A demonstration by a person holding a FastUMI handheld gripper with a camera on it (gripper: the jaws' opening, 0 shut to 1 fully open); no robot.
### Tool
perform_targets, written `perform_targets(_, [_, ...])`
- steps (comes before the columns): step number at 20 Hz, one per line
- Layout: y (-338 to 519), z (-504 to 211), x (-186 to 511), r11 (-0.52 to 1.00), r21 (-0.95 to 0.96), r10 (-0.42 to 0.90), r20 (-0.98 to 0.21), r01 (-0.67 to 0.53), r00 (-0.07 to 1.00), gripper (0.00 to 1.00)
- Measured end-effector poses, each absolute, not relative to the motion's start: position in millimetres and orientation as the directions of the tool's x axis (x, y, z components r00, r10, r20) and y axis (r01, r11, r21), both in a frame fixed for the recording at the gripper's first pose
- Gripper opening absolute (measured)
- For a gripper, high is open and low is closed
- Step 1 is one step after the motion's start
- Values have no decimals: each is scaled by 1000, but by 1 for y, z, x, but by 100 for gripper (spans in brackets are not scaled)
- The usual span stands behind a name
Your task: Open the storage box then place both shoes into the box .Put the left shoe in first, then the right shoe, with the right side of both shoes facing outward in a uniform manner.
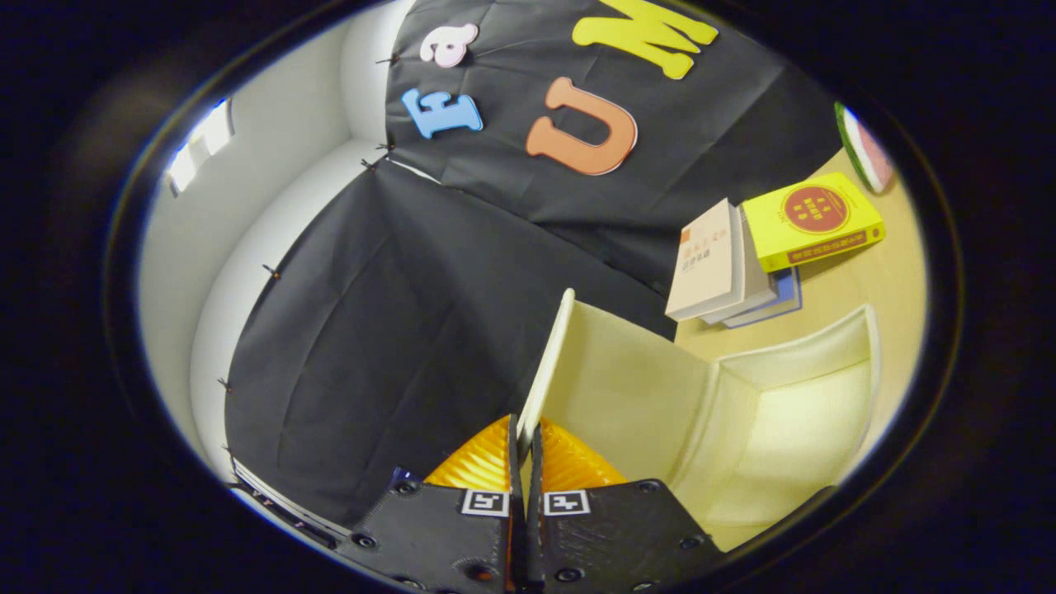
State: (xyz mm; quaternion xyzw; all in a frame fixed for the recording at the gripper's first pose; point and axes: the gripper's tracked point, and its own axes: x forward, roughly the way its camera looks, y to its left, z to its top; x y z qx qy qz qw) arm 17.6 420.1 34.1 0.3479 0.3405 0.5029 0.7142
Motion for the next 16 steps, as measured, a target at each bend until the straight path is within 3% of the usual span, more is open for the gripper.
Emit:
perform_targets(3, [455, 29, 18, 270, 835, 953, -161, -480, 256, 1])
perform_targets(8, [482, 18, 18, 310, 802, 944, -199, -511, 262, 22])
perform_targets(14, [452, 22, 20, 291, 817, 944, -162, -499, 286, 91])
perform_targets(16, [430, 24, 19, 309, 796, 937, -161, -521, 310, 93])
